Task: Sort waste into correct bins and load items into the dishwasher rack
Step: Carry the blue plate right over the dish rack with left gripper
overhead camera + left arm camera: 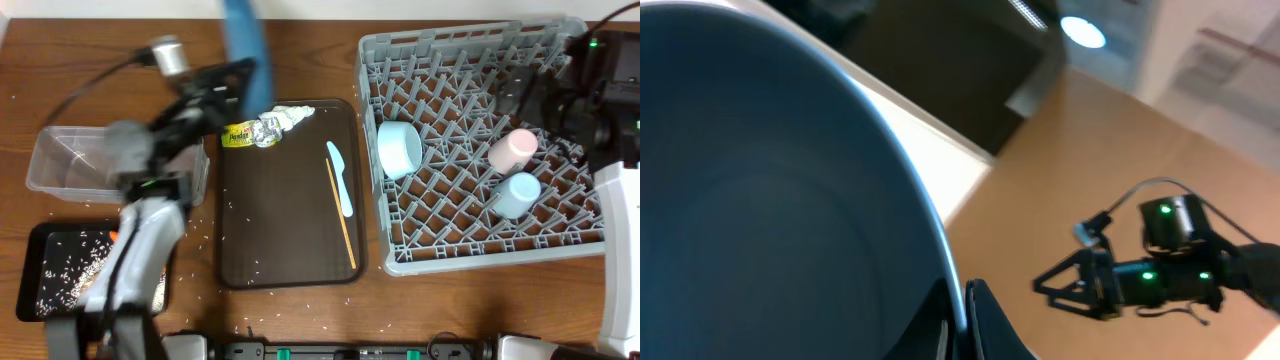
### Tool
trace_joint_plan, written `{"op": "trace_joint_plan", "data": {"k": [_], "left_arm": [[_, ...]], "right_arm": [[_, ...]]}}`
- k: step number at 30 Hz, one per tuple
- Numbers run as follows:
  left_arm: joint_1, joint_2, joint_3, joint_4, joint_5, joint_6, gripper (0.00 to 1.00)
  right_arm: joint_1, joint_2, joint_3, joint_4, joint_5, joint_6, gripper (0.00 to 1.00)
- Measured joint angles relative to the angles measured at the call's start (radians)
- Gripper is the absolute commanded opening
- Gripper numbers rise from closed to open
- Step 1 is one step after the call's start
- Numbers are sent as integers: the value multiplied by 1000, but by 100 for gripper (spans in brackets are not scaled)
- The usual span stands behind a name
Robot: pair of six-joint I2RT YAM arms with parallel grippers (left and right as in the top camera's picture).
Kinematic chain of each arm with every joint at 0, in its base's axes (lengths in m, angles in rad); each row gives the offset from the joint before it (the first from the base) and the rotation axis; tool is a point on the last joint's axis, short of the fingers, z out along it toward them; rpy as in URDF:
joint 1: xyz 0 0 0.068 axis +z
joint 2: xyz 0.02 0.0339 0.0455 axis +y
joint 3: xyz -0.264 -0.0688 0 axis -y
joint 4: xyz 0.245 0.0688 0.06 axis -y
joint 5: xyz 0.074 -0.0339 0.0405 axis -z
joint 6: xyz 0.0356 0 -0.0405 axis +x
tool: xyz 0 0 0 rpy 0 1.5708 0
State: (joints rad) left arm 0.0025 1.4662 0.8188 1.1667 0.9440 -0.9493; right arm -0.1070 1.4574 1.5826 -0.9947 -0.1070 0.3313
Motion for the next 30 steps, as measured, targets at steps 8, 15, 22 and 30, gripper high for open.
{"op": "trace_joint_plan", "data": {"k": [8,15,22,30], "left_arm": [[-289,272,198,58,-111,-76,6],[-440,293,269,33,-233,-31,6],[-548,321,269,-5,-365,-14,6],[-671,384,269,-3,-443,66,6]], "right_arm": [[-51,0,0,-19,0,2,99],[-68,0,0,-27,1,2,99],[-94,0,0,-31,0,2,99],[-98,0,0,-38,2,2,99]]}}
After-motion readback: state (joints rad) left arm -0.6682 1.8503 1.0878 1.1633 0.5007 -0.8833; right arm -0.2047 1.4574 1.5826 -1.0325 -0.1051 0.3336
